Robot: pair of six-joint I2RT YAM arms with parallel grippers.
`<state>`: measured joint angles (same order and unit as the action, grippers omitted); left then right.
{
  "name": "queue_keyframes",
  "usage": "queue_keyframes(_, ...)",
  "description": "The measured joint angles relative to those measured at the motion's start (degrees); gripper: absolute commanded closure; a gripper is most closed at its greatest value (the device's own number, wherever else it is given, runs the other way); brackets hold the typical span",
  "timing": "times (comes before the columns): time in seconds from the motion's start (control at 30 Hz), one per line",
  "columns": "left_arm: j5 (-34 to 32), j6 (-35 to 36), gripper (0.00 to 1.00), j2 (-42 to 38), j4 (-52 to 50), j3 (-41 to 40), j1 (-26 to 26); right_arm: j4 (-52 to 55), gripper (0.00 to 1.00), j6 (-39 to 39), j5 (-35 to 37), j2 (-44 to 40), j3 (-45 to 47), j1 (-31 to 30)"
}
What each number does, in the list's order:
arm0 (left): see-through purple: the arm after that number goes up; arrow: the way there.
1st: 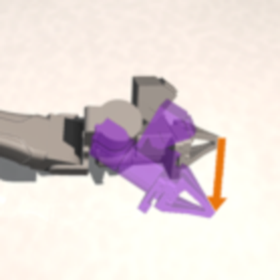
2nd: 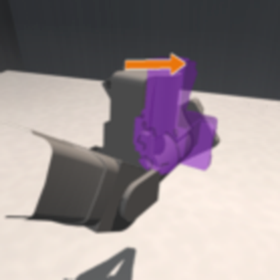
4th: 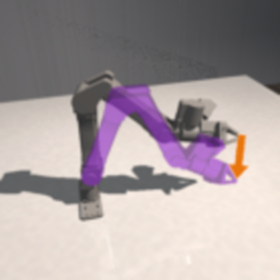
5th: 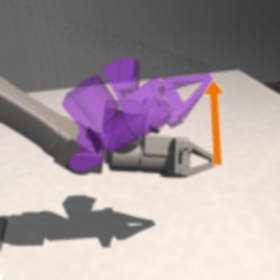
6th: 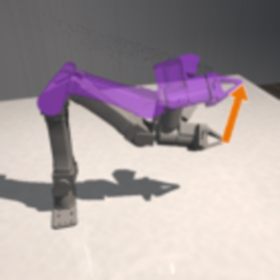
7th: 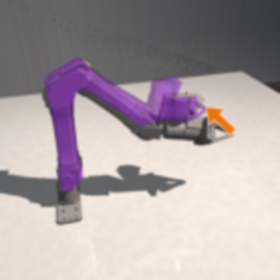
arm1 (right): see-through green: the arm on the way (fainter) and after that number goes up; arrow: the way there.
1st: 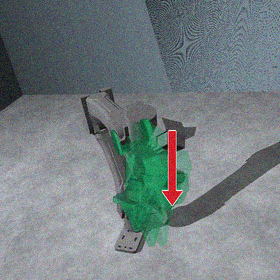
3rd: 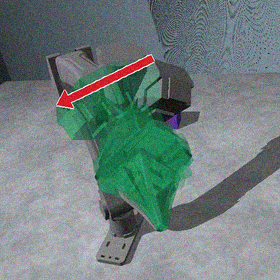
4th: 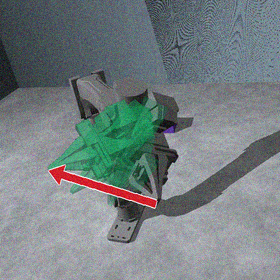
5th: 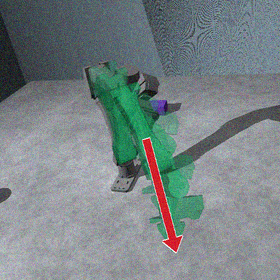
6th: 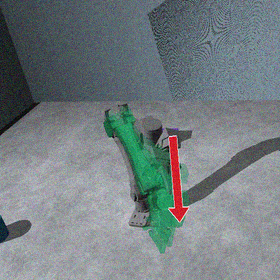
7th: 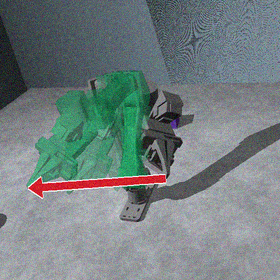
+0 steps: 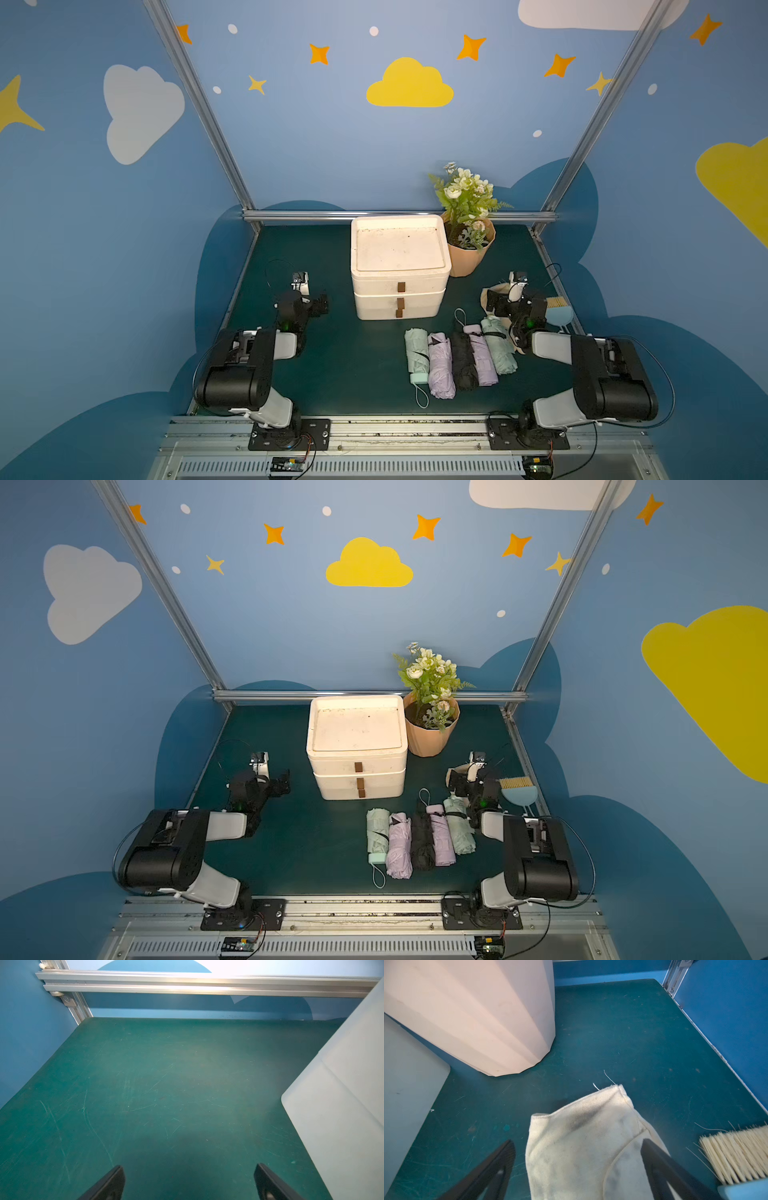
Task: Place the umbrella in the drawer by color
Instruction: Adjust the storage box at the center of the board.
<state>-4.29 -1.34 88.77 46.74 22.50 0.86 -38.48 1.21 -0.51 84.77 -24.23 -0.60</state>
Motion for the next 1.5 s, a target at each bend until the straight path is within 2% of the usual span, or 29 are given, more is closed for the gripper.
queue_keyframes(0.5, -0.6, -0.4, 0.0, -0.8, -0.4, 0.0, 0.0, 3.0, 0.02, 0.0, 1.6, -1.0, -0.3, 0.0)
queue_keyframes(0.6, -1.6, -0.8, 0.0, -8.3, -6.5, 0.0, 0.0, 7.1, 0.02, 0.6, 3.5, -4.6, -1.1, 0.1)
queue_keyframes(0.73, -1.9, -4.5, 0.0, -23.2, -15.2, 2.5, 0.0, 16.1, 0.02, 3.1, 2.8, -15.7, -4.2, 1.1)
queue_keyframes(0.87, 1.3, -13.8, 0.0, -31.4, -24.0, 10.2, 0.1, 22.1, 0.02, 6.7, -5.8, -26.2, -8.9, 1.2)
queue_keyframes(0.93, 7.0, -19.2, 0.01, -32.5, -26.8, 14.1, 0.2, 23.4, 0.02, 9.1, -11.5, -29.5, -10.0, -0.1)
queue_keyframes(1.03, 17.3, -27.3, 0.03, -32.1, -26.3, 15.3, -0.9, 26.4, 0.02, 11.1, -17.9, -32.1, -10.3, -4.5)
queue_keyframes(1.17, 25.5, -34.5, 0.03, -28.9, -26.4, 15.4, -5.6, 27.2, 0.02, 12.1, -24.3, -33.5, -7.4, -10.6)
queue_keyframes(1.23, 28.1, -36.5, 0.03, -26.3, -28.0, 17.2, -8.1, 25.6, 0.02, 12.5, -26.6, -33.5, -4.4, -13.0)
queue_keyframes(1.33, 29.4, -38.2, 0.1, -21.9, -30.6, 22.7, -9.8, 22.9, 0.02, 12.6, -29.2, -31.1, -1.0, -15.5)
queue_keyframes(1.5, 30.1, -38.6, 0.18, -14.9, -34.4, 32.7, -10.3, 21.0, 0.02, 10.6, -31.9, -24.0, -2.2, -17.0)
